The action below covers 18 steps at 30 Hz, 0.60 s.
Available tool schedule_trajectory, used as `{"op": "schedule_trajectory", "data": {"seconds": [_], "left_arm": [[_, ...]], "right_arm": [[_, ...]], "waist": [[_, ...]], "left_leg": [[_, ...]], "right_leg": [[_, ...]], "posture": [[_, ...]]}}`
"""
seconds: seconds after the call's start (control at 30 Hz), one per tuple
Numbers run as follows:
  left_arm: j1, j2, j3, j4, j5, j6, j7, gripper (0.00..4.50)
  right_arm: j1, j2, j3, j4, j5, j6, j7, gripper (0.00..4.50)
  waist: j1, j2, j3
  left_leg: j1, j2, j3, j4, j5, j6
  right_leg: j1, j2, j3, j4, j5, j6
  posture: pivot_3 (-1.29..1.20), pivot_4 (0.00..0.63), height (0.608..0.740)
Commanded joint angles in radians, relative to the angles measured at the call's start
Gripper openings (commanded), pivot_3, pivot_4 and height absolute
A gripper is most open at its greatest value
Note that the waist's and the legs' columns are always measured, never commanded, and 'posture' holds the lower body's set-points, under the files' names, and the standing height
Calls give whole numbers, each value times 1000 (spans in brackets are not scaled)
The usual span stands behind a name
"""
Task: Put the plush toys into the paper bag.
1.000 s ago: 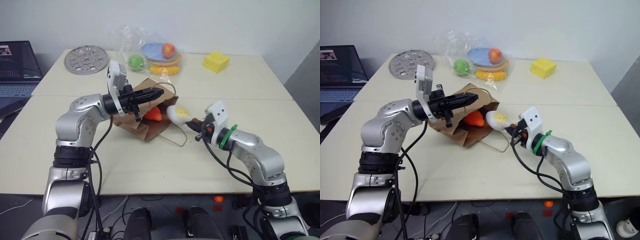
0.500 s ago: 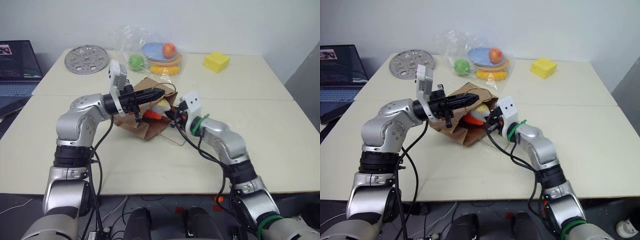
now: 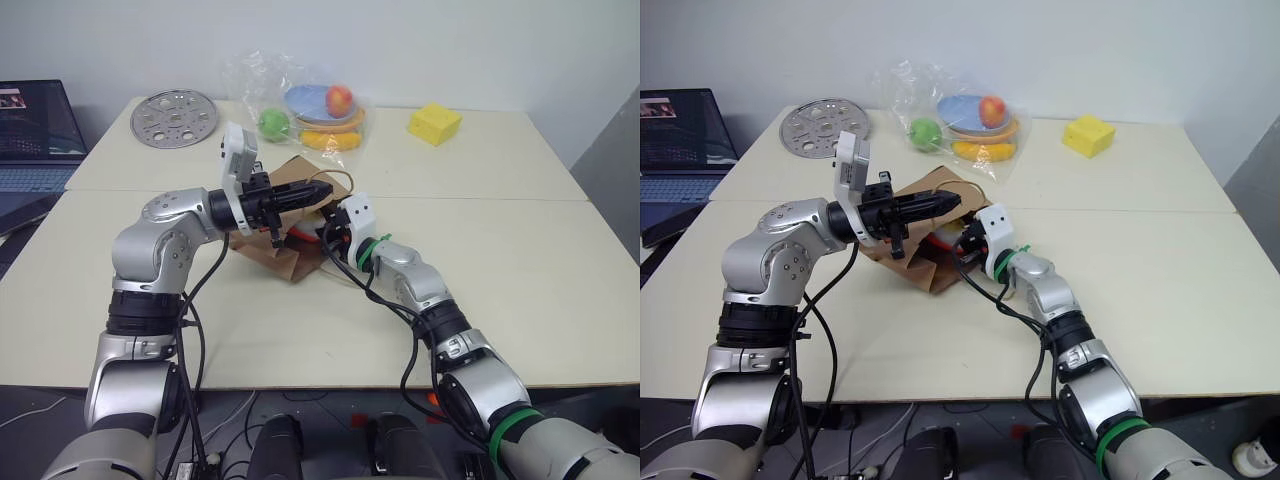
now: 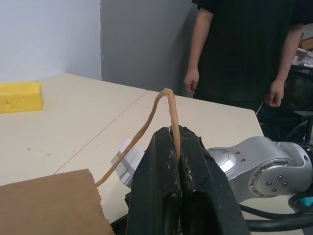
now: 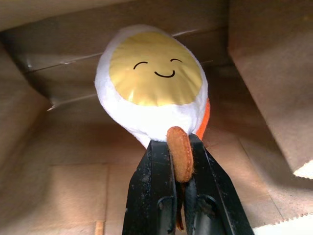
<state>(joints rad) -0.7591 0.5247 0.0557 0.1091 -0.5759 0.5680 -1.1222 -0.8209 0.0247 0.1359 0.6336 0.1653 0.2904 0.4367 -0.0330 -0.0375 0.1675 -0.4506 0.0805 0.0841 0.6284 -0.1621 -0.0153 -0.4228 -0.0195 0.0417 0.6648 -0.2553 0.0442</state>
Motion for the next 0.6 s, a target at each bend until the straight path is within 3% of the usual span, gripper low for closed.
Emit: {"op": "schedule_trajectory", "data": {"seconds": [0.03,0.2,0.37,0.6], "left_arm": [[-21,7,8,-40,-15,-1,0,0],[-12,9,7,-49,-15,2,1,0],[-2,6,11,-59,-17,3,9,0],[11,9,14,-65,-14,-3,10,0]], "right_arm": [[3,2,-27,-38,12,-2,15,843],[77,-30,-24,-186,14,54,24,2636],[233,-120,-18,-552,40,220,31,4466],[404,-269,-18,-921,160,502,88,4491]], "waist": [[0,0,0],[2,0,0],[4,0,0],[0,0,0]], "left_leg": [[0,0,0,0,0,0],[-1,0,0,0,0,0],[-1,0,0,-1,0,0],[0,0,0,0,0,0]], "right_leg": [[0,0,0,0,0,0],[0,0,0,-1,0,0],[0,0,0,-1,0,0],[0,0,0,-1,0,-1]], "posture": [[0,150,740],[0,150,740],[0,150,740],[0,150,740]]}}
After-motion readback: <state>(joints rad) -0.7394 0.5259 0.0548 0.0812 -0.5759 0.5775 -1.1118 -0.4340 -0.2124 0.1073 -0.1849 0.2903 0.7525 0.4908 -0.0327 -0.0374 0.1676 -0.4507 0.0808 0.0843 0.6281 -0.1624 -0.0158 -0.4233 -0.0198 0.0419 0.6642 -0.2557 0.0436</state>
